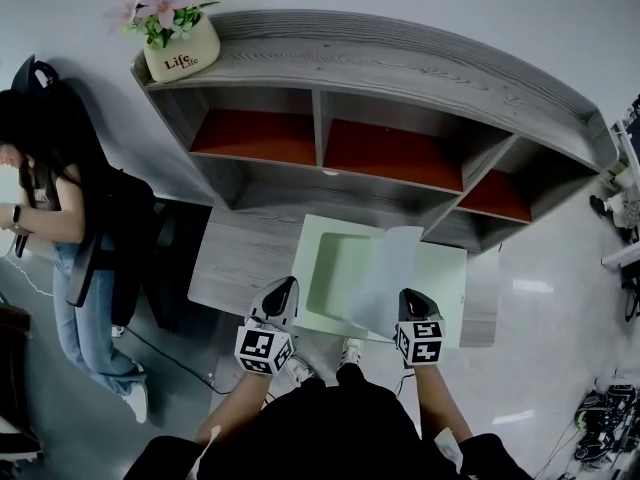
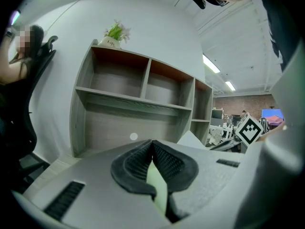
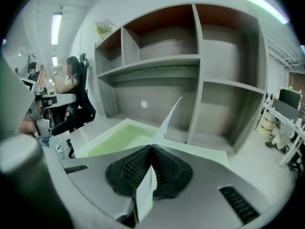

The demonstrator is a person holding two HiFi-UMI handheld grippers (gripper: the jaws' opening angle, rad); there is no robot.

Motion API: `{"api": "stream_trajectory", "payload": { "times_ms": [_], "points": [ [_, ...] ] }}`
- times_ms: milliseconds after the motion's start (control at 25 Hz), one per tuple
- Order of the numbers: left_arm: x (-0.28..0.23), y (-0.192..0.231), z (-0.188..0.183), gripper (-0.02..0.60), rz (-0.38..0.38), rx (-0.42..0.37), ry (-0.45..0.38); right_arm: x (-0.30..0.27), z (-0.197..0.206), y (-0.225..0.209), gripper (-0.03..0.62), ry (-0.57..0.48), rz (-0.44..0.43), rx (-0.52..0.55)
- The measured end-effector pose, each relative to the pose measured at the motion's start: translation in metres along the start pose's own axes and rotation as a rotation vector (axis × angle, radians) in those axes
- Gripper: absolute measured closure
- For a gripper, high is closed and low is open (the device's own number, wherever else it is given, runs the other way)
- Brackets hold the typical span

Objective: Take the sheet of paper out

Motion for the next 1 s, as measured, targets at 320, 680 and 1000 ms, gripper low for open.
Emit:
{"api": "stream_trajectory", "payload": {
  "times_ms": [320,680,1000],
  "points": [
    [0.000,-0.016,-0.008,0.574,0.047,-0.012,-0.014,0.031,-0.030,0.003,0.569,-0.144,0.069,0.061],
    [0.002,-0.024,-0.018,0.574,0.066,-0.026,-0.035,0.061,-0.058,0.012,0.569,-0.305,0.139,0.143],
    [0.005,-0.028,-0.029,0.574,0.083,-0.041,-0.060,0.082,-0.078,0.024,0.571,-0.425,0.153,0.217]
  ]
}}
Point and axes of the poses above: the fingertips, and each gripper's own axes: x backward along the fingers, y to its left, z out of its underside, the point moved 6 cm from there along x, backward along the fingers, and after that the axes turned 7 degrees about x, right-handed, at the moved point
